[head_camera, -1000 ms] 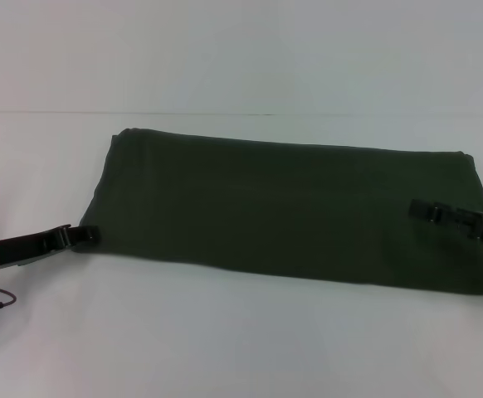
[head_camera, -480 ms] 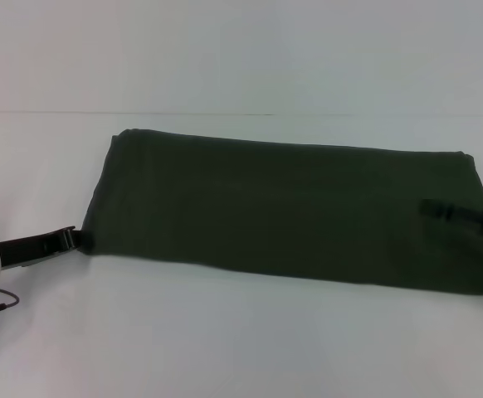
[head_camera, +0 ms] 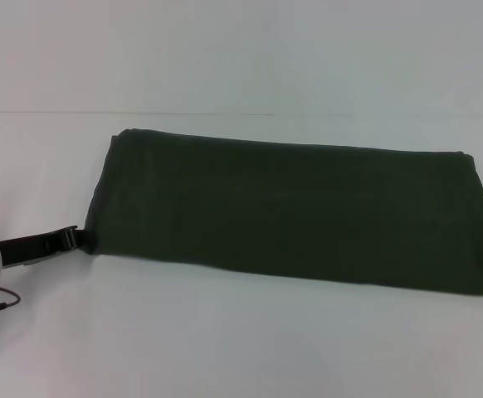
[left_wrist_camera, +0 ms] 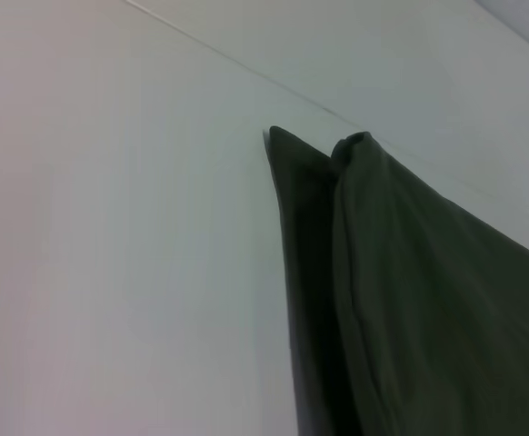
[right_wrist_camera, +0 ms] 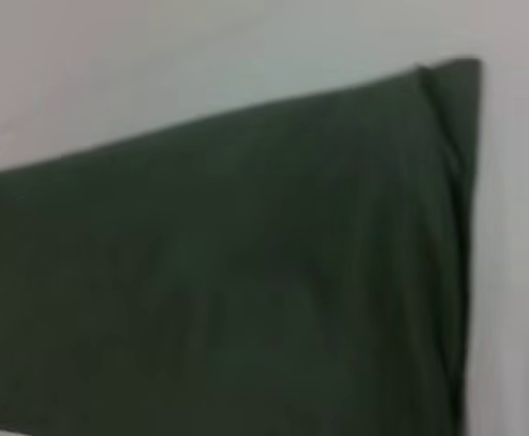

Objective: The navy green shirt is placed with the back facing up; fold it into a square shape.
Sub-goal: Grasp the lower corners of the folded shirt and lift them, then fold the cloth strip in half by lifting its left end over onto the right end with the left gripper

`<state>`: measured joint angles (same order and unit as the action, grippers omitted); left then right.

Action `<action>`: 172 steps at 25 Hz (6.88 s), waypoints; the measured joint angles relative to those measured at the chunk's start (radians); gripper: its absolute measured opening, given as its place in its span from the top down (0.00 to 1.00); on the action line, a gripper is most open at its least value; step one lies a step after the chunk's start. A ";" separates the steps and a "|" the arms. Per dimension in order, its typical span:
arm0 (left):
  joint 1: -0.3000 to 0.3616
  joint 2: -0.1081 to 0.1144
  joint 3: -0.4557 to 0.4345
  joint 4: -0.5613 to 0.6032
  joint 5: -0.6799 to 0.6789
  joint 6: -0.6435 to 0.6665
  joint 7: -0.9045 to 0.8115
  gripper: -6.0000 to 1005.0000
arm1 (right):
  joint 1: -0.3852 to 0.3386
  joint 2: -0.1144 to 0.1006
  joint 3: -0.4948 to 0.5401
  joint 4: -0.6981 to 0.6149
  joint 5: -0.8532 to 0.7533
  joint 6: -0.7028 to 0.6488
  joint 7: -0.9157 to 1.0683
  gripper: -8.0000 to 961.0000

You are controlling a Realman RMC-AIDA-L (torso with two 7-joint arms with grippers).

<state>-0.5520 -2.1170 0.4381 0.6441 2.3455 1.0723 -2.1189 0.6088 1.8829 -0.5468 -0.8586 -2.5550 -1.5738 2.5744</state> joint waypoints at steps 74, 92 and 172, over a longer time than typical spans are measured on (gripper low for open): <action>0.107 0.049 -0.226 0.134 0.177 0.681 -0.096 0.91 | -0.007 0.055 -0.081 0.131 -0.117 -0.202 -0.327 0.97; 0.130 0.049 -0.246 0.163 0.322 0.811 -0.111 0.89 | -0.021 0.037 0.001 0.131 -0.117 -0.268 -0.287 0.94; 0.094 0.120 -0.356 0.187 0.039 0.837 -0.122 0.04 | -0.074 0.141 0.026 0.339 0.744 -0.153 -1.111 0.09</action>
<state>-0.4576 -1.9965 0.0820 0.8308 2.3845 1.9090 -2.2406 0.5352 2.0237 -0.5205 -0.5192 -1.8115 -1.7269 1.4632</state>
